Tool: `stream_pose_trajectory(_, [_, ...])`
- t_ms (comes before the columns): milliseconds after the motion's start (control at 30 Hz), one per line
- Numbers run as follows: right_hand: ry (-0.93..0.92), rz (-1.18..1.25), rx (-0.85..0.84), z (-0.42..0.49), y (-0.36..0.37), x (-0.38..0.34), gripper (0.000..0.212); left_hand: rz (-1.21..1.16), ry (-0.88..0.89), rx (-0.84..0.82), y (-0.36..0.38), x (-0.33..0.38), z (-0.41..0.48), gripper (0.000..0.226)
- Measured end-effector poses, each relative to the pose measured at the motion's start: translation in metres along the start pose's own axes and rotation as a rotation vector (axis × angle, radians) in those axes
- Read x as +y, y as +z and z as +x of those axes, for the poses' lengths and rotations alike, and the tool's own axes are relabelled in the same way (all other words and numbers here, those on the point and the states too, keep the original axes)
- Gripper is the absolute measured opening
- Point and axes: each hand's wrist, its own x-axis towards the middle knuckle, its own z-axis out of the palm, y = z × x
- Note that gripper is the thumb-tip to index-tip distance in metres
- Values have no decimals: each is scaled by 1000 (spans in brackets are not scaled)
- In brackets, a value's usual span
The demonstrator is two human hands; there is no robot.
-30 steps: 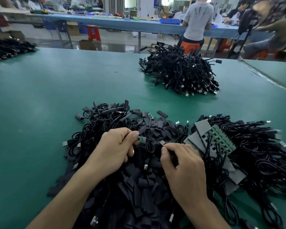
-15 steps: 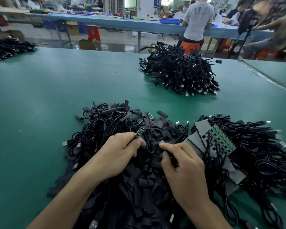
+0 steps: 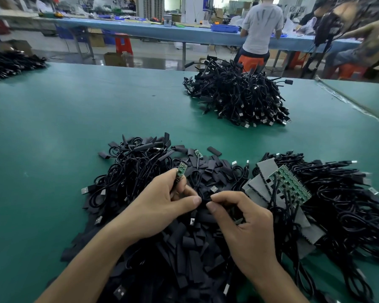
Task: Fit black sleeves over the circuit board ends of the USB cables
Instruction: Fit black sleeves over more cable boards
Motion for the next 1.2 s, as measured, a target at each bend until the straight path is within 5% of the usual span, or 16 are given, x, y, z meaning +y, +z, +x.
stream_pose_trajectory(167, [-48,-181,-127,-1,1,4,36,-85,-3,-20,-1,2,-1,40])
stream_pose_trajectory(1200, [-50,-117,-15,3,1,4,27,-88,-108,-59,1,8,1,43])
